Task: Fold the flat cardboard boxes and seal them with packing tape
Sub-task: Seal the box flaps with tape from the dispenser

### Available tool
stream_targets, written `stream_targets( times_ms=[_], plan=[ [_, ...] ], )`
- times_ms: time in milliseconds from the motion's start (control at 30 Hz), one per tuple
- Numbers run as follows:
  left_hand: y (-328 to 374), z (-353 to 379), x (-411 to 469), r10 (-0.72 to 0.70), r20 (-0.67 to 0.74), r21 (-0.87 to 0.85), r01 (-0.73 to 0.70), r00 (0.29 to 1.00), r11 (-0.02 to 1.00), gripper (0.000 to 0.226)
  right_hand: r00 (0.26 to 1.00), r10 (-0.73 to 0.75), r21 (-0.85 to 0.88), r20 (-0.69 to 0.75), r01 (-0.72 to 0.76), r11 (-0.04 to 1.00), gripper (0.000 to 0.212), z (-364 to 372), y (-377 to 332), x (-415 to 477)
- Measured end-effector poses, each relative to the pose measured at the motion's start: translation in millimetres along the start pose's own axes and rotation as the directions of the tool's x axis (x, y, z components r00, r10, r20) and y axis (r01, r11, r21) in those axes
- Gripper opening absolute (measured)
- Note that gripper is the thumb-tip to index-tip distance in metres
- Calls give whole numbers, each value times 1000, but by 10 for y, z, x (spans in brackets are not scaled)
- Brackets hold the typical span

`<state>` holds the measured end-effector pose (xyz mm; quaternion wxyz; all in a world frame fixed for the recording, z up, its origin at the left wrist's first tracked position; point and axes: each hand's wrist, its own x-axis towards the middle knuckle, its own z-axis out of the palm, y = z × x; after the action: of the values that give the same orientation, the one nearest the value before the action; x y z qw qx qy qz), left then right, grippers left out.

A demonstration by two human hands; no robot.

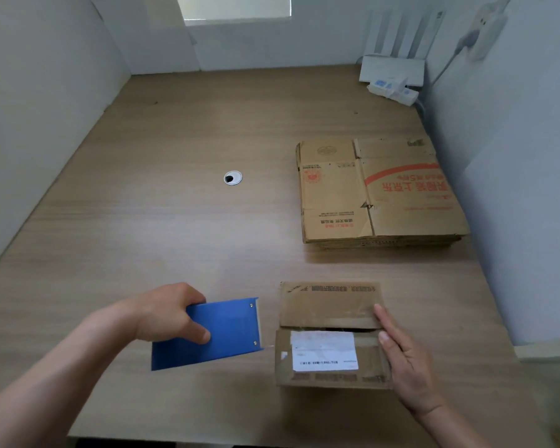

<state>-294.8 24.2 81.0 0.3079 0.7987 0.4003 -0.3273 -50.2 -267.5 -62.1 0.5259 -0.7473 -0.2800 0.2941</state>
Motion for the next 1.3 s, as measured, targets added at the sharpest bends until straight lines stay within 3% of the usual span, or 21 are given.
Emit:
stream_targets(
  times_ms=[467,600,833,1100,1300],
  plan=[
    [-10,24,402,5,46,78,-8,999,997,23,1000,-2,-34,-29,1,999,73,15,37,-13],
    [235,22,571,18,26,185,-22,1000,983,34,1000,17,-32,-16,-17,999,74,21,47,-22],
    [631,-41,536,-18,27,332,8,999,943,31,999,15,-49,-36,-16,999,72,50,-7,-42],
    [915,331,394,41,-134,472,28,990,881,10,999,41,-62,-15,-42,997,81,72,-76,-44],
    [701,491,473,-61,-229,324,136,971,936,16,991,130,-33,-33,-131,991,70,41,-147,-27]
  ],
)
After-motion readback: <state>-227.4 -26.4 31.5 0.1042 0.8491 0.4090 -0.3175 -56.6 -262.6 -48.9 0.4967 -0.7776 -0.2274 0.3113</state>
